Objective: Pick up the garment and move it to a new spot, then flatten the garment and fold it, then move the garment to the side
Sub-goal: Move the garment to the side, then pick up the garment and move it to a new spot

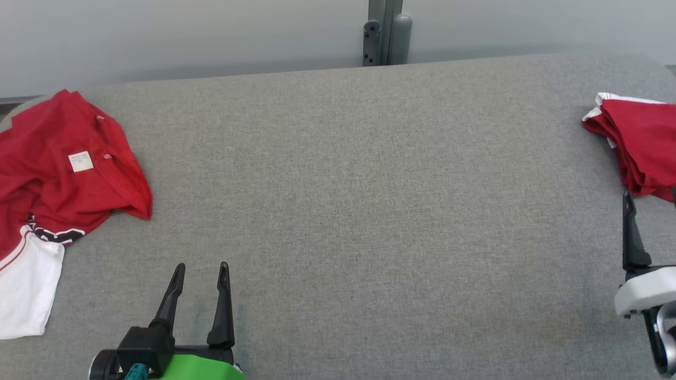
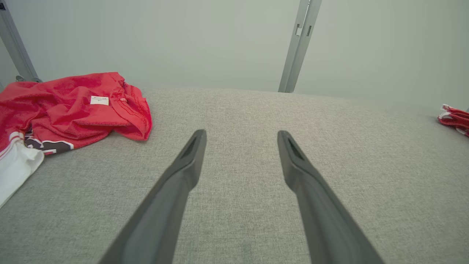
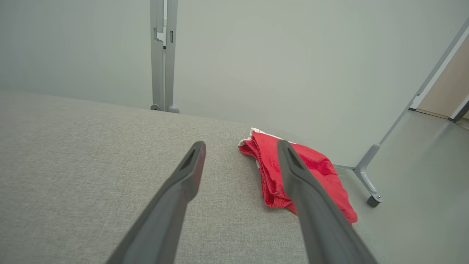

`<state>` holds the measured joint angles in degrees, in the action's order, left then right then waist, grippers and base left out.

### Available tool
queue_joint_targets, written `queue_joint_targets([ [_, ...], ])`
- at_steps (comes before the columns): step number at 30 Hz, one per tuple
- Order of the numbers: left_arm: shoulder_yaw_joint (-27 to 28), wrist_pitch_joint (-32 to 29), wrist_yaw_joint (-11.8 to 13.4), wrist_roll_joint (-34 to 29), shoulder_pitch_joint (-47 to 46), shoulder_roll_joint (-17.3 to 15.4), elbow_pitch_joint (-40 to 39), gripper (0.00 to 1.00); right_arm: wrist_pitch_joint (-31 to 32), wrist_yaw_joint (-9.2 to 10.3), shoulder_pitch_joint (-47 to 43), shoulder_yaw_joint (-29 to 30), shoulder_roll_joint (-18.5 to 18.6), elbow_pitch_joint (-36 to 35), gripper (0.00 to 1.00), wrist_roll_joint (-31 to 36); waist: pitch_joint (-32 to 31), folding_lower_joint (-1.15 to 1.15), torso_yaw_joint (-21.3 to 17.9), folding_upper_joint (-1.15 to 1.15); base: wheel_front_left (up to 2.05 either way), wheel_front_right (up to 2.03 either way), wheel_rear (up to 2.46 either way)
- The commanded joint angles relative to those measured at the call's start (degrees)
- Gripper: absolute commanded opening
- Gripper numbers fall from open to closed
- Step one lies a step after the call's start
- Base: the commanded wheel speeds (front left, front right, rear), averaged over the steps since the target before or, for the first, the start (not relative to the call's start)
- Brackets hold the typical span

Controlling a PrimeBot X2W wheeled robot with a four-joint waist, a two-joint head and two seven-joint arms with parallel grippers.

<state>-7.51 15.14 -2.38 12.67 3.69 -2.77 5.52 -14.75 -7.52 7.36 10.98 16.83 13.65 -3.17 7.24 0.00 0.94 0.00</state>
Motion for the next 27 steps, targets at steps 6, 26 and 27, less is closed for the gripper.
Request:
queue_joint_targets([
  [6, 2.4, 0.0, -1.6, -1.9, 1.3, -0.2, 1.9, 1.0, -0.4, 0.07, -7.2, 2.3, -8.5, -5.9, 1.0, 3.7, -5.4, 0.0, 1.8, 0.0, 0.0, 0.0, 0.0],
  [26, 5.1, 0.0, -1.5, -1.0, 2.1, -0.2, 3.8, 1.0, -0.5, 0.06, -11.8, -0.4, -13.7, -6.6, 1.0, 4.1, -7.0, 0.0, 0.5, 0.0, 0.0, 0.0, 0.0],
  [27, 5.2, 0.0, -1.3, -1.0, 2.1, -0.2, 3.9, 1.0, -0.5, 0.06, -11.9, -0.5, -13.7, -6.5, 1.0, 4.0, -7.0, 0.0, 0.6, 0.0, 0.0, 0.0, 0.0],
])
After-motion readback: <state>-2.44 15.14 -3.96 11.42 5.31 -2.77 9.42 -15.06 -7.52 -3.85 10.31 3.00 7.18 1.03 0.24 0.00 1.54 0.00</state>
